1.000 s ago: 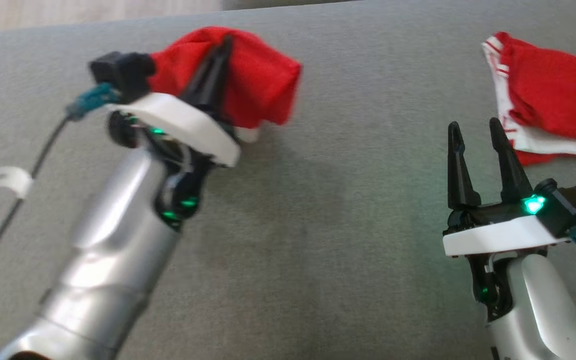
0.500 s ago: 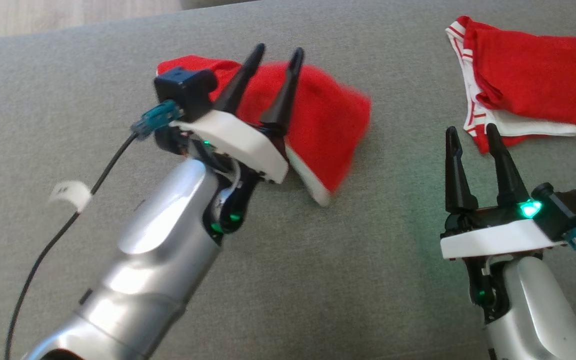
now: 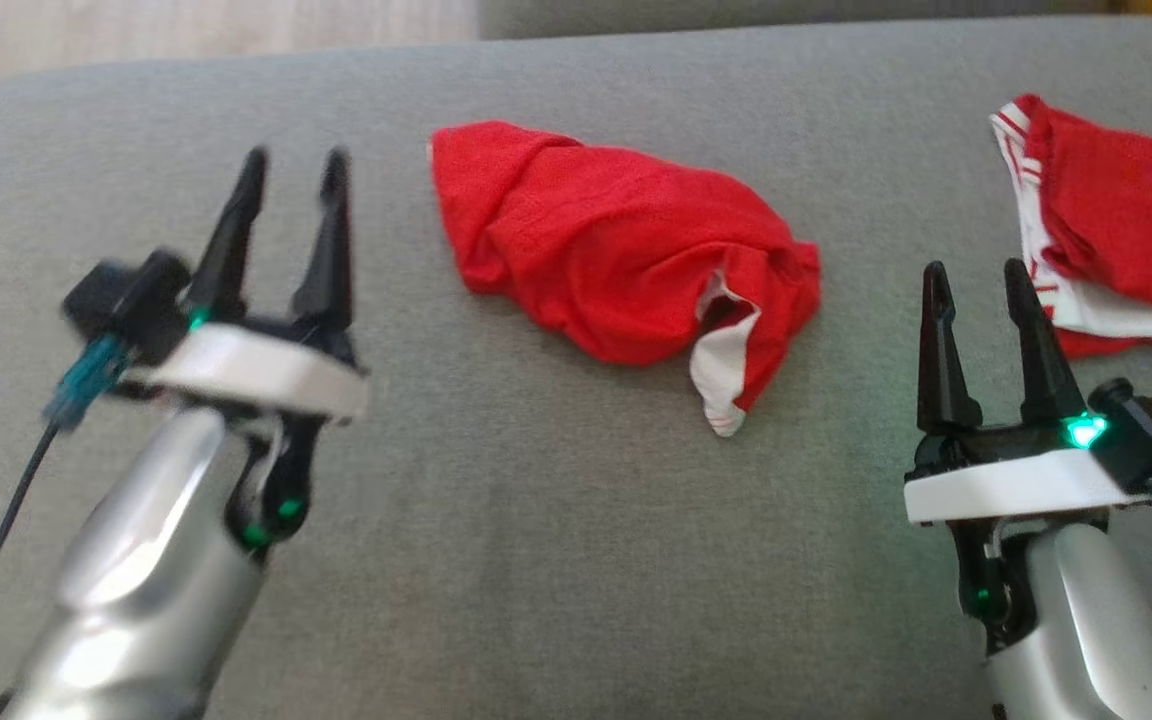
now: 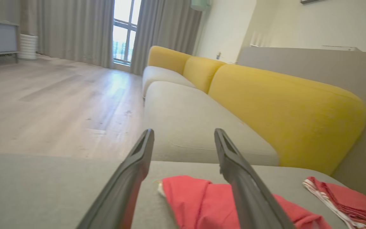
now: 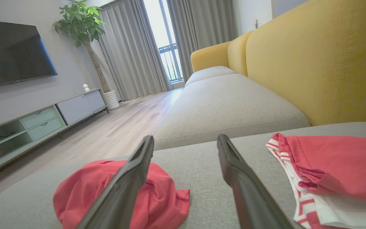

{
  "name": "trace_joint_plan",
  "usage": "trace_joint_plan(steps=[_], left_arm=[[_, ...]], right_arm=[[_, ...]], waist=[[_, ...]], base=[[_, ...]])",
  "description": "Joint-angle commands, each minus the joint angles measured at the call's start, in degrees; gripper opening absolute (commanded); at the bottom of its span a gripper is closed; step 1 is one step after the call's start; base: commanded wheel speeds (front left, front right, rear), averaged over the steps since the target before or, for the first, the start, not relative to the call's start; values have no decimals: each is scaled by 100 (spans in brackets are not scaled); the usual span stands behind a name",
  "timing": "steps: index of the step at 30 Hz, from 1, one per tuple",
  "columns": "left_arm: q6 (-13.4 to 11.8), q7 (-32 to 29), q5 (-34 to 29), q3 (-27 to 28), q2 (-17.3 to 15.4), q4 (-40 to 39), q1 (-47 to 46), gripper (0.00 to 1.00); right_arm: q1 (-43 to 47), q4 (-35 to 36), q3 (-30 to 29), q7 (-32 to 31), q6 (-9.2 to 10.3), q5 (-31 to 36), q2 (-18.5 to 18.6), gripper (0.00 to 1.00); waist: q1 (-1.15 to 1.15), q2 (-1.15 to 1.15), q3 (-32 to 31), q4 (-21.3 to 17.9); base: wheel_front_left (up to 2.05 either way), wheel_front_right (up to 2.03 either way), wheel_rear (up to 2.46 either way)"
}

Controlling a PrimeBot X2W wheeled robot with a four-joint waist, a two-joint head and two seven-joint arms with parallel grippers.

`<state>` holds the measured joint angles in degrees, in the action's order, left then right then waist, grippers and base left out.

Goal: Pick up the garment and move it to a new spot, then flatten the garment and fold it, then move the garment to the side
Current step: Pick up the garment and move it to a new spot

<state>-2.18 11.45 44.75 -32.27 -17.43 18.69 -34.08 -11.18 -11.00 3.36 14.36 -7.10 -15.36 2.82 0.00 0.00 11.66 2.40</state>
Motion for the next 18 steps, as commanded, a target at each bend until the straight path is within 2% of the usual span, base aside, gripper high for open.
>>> trace_joint_plan(steps=[1,4,8,13,18], left_arm=[[-66,114,-86,315,-320,-305,46,100],[-185,223,-143,447,-540,-563,523,100],[-374,316,-158,700,-625,-845,1199,100],[-467,348,-231,896,-476,-1045,1805,100],[-410,352,-423,962,-285,-1192,1904,100]], right_arm=[[6,165,102,53,-39,58,6,100],[99,177,47,46,-39,76,6,100],[205,208,24,12,-39,91,6,100],[267,256,62,-38,-39,101,6,100],[296,286,55,-81,-39,110,6,100]], waist=[[0,0,-145,183],[0,0,-230,337],[0,0,-296,473],[0,0,-338,525],[0,0,-328,563]], base=[[0,0,0],[0,0,0],[0,0,0],[0,0,0],[0,0,0]])
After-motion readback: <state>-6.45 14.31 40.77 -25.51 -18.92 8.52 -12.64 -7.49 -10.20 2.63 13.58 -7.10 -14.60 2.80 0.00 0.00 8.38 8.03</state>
